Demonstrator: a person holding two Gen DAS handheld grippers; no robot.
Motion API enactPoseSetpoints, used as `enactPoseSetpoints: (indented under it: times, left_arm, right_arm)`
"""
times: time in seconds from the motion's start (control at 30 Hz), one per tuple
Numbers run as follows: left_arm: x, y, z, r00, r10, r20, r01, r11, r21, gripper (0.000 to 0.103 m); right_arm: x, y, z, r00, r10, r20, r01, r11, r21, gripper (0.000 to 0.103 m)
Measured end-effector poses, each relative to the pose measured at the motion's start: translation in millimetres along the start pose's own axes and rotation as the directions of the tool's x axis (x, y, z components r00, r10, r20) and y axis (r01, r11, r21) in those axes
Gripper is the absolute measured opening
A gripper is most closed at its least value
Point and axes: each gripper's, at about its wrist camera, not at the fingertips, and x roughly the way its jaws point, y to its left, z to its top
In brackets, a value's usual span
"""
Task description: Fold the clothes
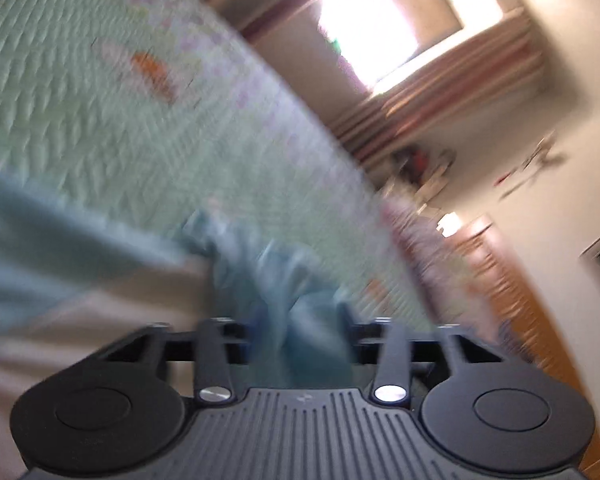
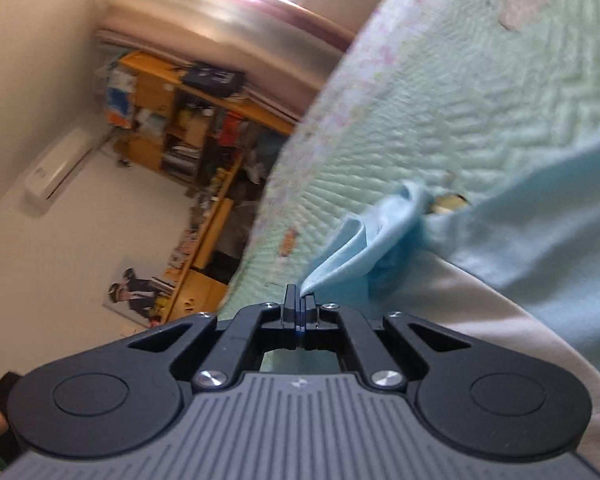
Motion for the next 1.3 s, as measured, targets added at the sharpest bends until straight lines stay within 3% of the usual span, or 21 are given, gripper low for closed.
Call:
enactPoseSetpoints:
  times: [0.17, 0.23, 0.33, 0.4, 0.47, 0.5, 0.53, 0.63, 0.73, 0.8, 0.87, 1.2, 1.3]
  left_arm:
    - [15, 0, -15, 0.999, 0.048, -0.013, -0.047, 0.998, 0.043, 0.077]
    - [22, -7, -15, 0.997, 0.072, 0.003, -0.072, 0.995, 0.07, 0.087]
    - [32, -20, -9, 0.993, 0.11, 0.035, -0.113, 0.985, 0.129, 0.088]
    - [45, -24, -6, 0.993, 0.117, 0.015, -0.118, 0.983, 0.143, 0.087]
    - [61, -24, -3, 0.988, 0.152, -0.024, -0.147, 0.98, 0.13, 0.076]
    - [70, -22, -1, 0.984, 0.175, -0.044, -0.169, 0.979, 0.114, 0.048]
    - [76, -17, 0, 0.981, 0.186, -0.057, -0.181, 0.979, 0.089, 0.003]
    - [76, -18, 3, 0.981, 0.192, -0.039, -0.188, 0.978, 0.088, 0.001]
    - [53, -27, 12, 0.992, 0.123, 0.017, -0.124, 0.989, 0.08, 0.001]
    - [31, -35, 20, 0.996, 0.072, 0.056, -0.076, 0.994, 0.077, 0.001]
    - [11, -38, 25, 0.995, 0.069, 0.075, -0.075, 0.995, 0.07, 0.001]
    - [-7, -13, 17, 0.997, 0.07, -0.018, -0.07, 0.997, 0.044, 0.003]
    - [0, -8, 19, 0.995, 0.09, -0.048, -0.086, 0.994, 0.065, 0.002]
  right_arm:
    - [6, -5, -2, 1.0, -0.023, -0.019, 0.023, 0.999, 0.022, 0.001]
    - [6, -5, -4, 1.0, -0.019, -0.023, 0.02, 1.0, 0.025, 0.001]
    - [7, -7, -5, 1.0, -0.01, -0.023, 0.011, 0.999, 0.044, 0.001]
    - [5, -11, -6, 1.0, -0.012, -0.019, 0.013, 0.998, 0.054, 0.001]
    - [3, -13, -7, 1.0, -0.022, -0.016, 0.023, 0.998, 0.053, 0.001]
    - [3, -12, -7, 1.0, -0.026, -0.016, 0.027, 0.999, 0.047, 0.001]
    - [3, -12, -7, 0.999, -0.03, -0.017, 0.031, 0.999, 0.041, 0.001]
    - [4, -13, -9, 0.999, -0.041, -0.014, 0.041, 0.999, 0.03, 0.001]
    - [2, -13, -9, 0.999, -0.047, 0.007, 0.047, 0.999, 0.026, 0.001]
    - [-4, -11, -7, 1.0, -0.01, 0.016, 0.01, 1.0, 0.03, 0.001]
    - [-13, -7, -3, 0.998, 0.06, 0.008, -0.06, 0.998, 0.032, 0.001]
    - [-70, 31, 15, 0.982, 0.186, -0.012, -0.186, 0.974, -0.127, 0.001]
    - [-65, 41, 9, 0.979, 0.172, -0.112, -0.191, 0.96, -0.203, 0.001]
